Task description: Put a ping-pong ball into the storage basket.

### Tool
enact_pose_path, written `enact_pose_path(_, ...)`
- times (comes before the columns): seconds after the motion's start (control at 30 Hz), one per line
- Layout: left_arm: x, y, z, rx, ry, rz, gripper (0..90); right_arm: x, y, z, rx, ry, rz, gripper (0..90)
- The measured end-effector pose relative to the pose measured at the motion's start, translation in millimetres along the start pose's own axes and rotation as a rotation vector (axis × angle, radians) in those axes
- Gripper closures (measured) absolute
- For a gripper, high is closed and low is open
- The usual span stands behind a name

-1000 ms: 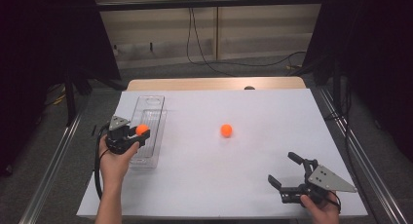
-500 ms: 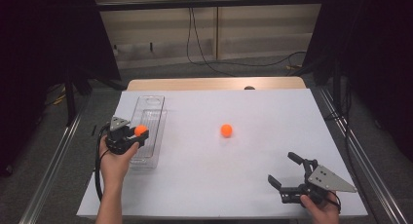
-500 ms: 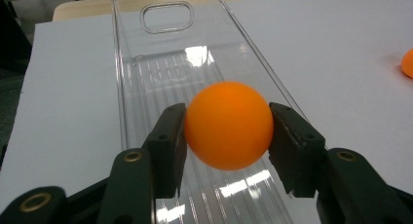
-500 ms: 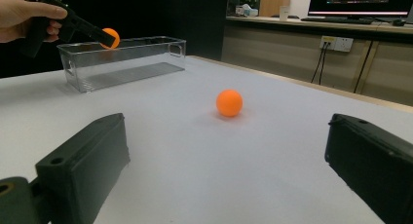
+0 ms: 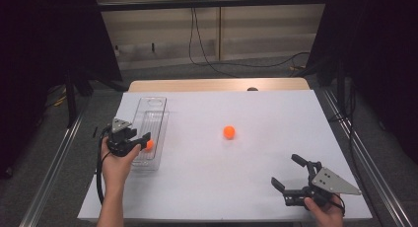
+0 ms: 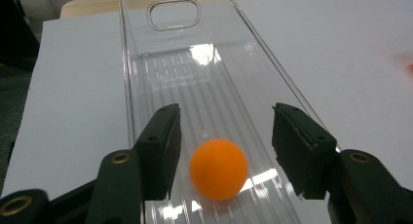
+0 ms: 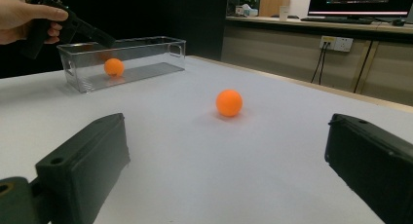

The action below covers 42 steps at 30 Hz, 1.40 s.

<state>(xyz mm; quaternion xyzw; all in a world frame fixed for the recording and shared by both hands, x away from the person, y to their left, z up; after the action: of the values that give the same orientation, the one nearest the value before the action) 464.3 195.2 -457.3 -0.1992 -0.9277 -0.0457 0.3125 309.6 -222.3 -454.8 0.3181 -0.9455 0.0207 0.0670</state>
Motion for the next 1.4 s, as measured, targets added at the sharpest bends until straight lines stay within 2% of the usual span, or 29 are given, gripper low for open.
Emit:
enact_pose_path(0.47, 1.9, -9.6, -3.8, 0.012, -0.011, 0.021, 37.4, 0.2, 0.2, -0.2, 0.002, -0.001, -0.001, 1.4)
enact_pose_path(0.6, 3.3, -14.1, -6.5, -0.005, -0.015, 0.028, 35.5, 0.1, 0.1, -0.2, 0.002, 0.0, -0.001, 1.4)
enact_pose_path(0.8, 3.6, -25.0, -10.3, 0.007, -0.024, 0.068, 32.1, 0.1, 0.1, -0.2, 0.002, 0.0, -0.001, 1.4)
enact_pose_path(0.93, 3.6, -29.0, -11.3, 0.005, -0.022, 0.078, 29.6, 0.2, 0.3, -0.2, 0.003, 0.0, -0.003, 1.4)
enact_pose_path(1.4, 6.4, -52.2, -18.9, -0.017, -0.023, 0.15, 24.6, 0.5, -0.1, -0.2, 0.001, 0.001, -0.002, 1.4)
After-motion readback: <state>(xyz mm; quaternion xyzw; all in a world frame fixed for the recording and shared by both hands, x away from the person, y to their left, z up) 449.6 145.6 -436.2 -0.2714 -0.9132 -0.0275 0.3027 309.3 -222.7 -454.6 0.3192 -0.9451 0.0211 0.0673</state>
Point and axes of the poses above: each handheld gripper's, and its own axes: x roughly backward along the jaws, z roughly out of its underside, y roughly to its left, the point moved 10 cm from there along -x, roughly forward along the jaws
